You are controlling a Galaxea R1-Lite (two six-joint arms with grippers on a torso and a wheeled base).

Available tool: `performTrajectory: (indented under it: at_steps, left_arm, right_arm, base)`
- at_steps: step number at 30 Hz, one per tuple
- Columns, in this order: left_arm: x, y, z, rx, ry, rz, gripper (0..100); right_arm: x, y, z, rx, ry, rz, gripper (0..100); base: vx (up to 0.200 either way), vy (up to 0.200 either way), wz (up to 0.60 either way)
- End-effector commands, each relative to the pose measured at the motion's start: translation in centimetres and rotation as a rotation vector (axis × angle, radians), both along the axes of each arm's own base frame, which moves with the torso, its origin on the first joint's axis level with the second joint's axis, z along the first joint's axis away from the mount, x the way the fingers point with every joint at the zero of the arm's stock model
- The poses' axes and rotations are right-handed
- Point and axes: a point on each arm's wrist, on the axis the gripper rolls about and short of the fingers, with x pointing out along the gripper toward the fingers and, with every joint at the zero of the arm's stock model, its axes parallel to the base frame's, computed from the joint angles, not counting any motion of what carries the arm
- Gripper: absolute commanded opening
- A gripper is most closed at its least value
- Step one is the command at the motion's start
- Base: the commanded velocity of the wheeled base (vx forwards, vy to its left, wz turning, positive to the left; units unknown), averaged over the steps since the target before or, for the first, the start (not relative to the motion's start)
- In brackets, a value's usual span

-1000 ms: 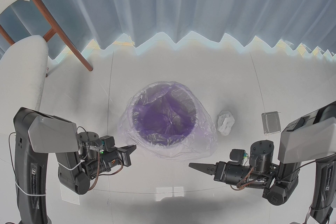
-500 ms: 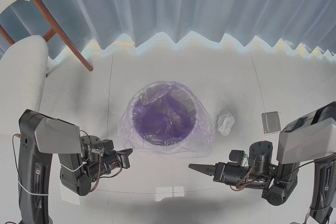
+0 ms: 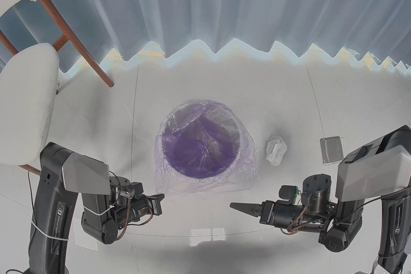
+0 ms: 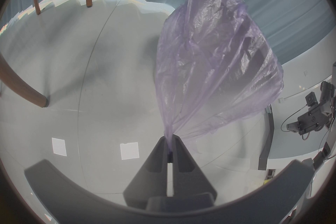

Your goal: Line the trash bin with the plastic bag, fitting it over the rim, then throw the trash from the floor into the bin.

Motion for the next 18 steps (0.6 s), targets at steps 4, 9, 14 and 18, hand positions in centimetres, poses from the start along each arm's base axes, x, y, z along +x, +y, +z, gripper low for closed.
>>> performTrajectory:
  at_steps: [4, 9, 14, 18]
  left_arm:
    - [-0.2, -0.2, -0.6, 0.010, 0.010, 0.002, 0]
    - [-0.4, -0.6, 1.2, -0.007, -0.017, 0.013, 100]
    - [-3.5, -1.3, 3.9, 0.038, -0.012, 0.032, 100]
    - [-5.9, -1.4, 6.0, 0.063, -0.013, 0.032, 100]
  right_arm:
    - [0.1, 0.1, -0.6, -0.008, -0.006, 0.005, 100]
    - [0.2, 0.1, -0.6, -0.008, -0.003, 0.003, 100]
    - [0.2, 0.1, -1.2, -0.011, 0.017, 0.001, 100]
    - [0.3, 0.1, -1.2, -0.010, 0.016, 0.000, 100]
  base:
    - [0.000, 0.000, 0.00]
    - [0.000, 0.000, 0.00]
    - [0.000, 0.000, 0.00]
    - [0.000, 0.000, 0.00]
